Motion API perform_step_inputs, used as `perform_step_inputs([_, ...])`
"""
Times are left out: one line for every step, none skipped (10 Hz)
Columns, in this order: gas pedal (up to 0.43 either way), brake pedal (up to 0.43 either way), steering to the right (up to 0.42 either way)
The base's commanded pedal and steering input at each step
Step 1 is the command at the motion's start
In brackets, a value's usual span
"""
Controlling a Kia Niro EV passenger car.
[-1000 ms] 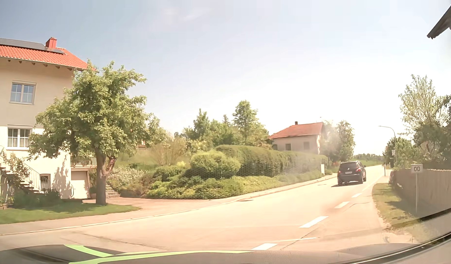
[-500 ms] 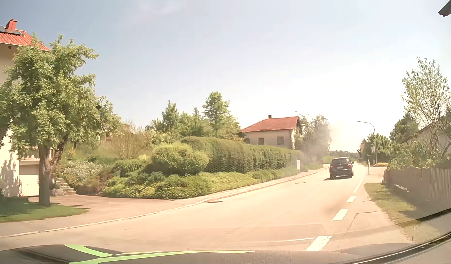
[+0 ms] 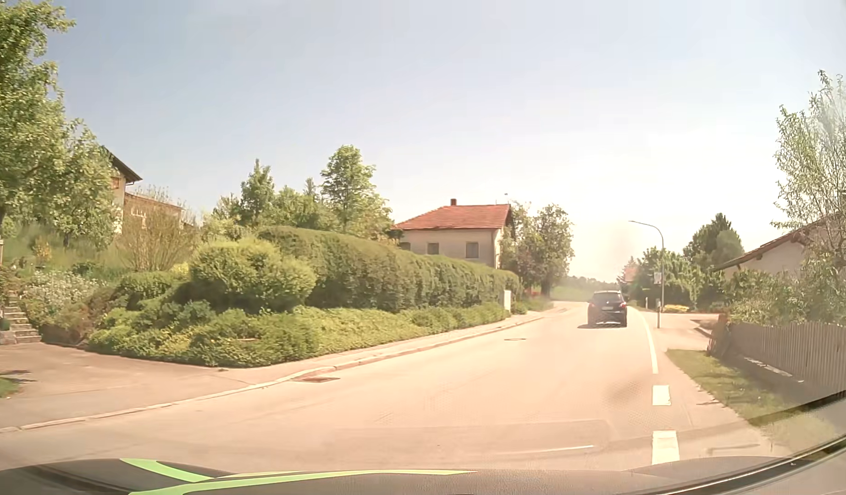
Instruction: Follow the waypoints while adhering to traffic rules and regulations
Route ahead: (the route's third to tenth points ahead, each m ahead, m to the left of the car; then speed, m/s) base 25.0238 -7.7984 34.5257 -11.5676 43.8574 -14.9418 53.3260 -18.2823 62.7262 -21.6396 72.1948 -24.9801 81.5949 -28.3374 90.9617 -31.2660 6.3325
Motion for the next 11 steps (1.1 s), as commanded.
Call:
perform_step_inputs([0.248, 0.0, 0.166])
perform_step_inputs([0.26, 0.0, 0.166])
perform_step_inputs([0.268, 0.0, 0.164])
perform_step_inputs([0.268, 0.0, 0.163])
perform_step_inputs([0.268, 0.0, 0.162])
perform_step_inputs([0.268, 0.0, 0.161])
perform_step_inputs([0.268, 0.0, 0.156])
perform_step_inputs([0.28, 0.0, 0.148])
perform_step_inputs([0.287, 0.0, 0.143])
perform_step_inputs([0.287, 0.0, 0.137])
perform_step_inputs([0.287, 0.0, 0.126])
